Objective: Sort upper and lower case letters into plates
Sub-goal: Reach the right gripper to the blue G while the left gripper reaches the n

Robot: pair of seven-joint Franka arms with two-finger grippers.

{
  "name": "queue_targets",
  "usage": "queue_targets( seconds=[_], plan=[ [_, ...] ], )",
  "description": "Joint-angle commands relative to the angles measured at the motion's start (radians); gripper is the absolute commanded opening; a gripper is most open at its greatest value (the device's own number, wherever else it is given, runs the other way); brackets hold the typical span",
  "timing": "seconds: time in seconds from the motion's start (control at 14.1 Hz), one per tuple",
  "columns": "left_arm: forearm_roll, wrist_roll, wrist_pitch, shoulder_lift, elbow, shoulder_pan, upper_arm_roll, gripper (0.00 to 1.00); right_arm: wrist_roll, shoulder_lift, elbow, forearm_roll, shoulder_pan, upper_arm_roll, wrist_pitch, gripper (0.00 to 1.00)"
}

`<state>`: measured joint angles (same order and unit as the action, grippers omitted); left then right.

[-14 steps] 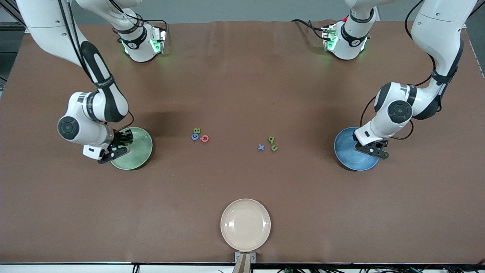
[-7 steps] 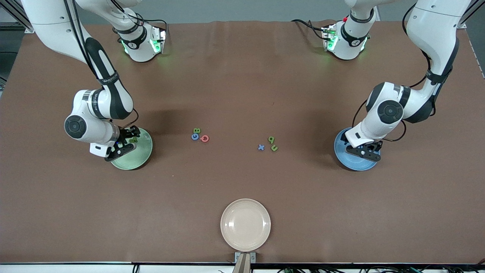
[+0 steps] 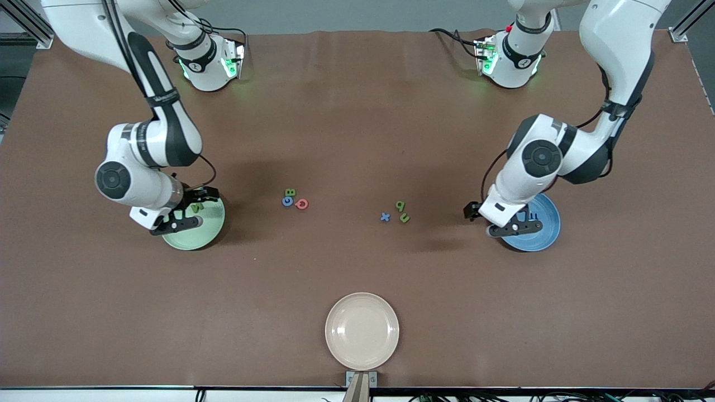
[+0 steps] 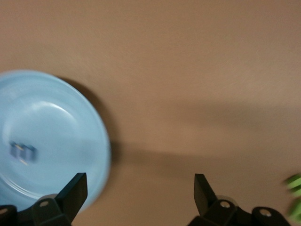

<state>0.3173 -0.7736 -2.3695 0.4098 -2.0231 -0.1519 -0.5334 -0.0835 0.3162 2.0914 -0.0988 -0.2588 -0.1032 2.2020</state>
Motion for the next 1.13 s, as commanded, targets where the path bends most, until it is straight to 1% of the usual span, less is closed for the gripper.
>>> queue_targets(
  seconds=[0.0, 0.21, 0.43, 0.5, 0.57, 0.71, 0.85, 0.92, 1.06],
  plan=[
    [-0.006, -0.284, 0.013, 0.062, 0.058, 0.061, -0.005, 1.00, 0.175, -0.003, -0.005, -0.010, -0.081, -0.004, 0.010, 1.00],
    [-0.003, -0.467, 0.012, 0.124, 0.109, 0.147, 0.000, 1.00, 0.365, 0.015, -0.010, -0.010, -0.173, -0.004, 0.080, 1.00],
    [0.015, -0.599, 0.010, 0.193, 0.167, 0.201, 0.001, 1.00, 0.490, 0.056, -0.011, -0.010, -0.275, -0.004, 0.177, 0.99],
    [0.017, -0.630, 0.010, 0.217, 0.190, 0.219, 0.006, 1.00, 0.511, 0.076, -0.016, -0.010, -0.304, -0.006, 0.208, 0.96],
    [0.029, -0.662, 0.010, 0.249, 0.217, 0.250, 0.018, 1.00, 0.519, 0.098, -0.017, -0.010, -0.322, -0.006, 0.243, 0.90],
    [0.069, -0.720, 0.010, 0.289, 0.268, 0.313, 0.064, 1.00, 0.531, 0.139, -0.017, -0.007, -0.341, -0.007, 0.303, 0.78],
    [0.071, -0.736, 0.010, 0.317, 0.300, 0.360, 0.095, 1.00, 0.534, 0.170, -0.017, -0.009, -0.346, -0.007, 0.340, 0.63],
    [0.071, -0.736, 0.010, 0.325, 0.308, 0.379, 0.104, 1.00, 0.550, 0.178, -0.017, -0.007, -0.358, -0.007, 0.347, 0.59],
    [0.071, -0.736, 0.010, 0.342, 0.333, 0.393, 0.107, 1.00, 0.573, 0.188, -0.021, -0.001, -0.362, -0.007, 0.351, 0.59]
  ],
)
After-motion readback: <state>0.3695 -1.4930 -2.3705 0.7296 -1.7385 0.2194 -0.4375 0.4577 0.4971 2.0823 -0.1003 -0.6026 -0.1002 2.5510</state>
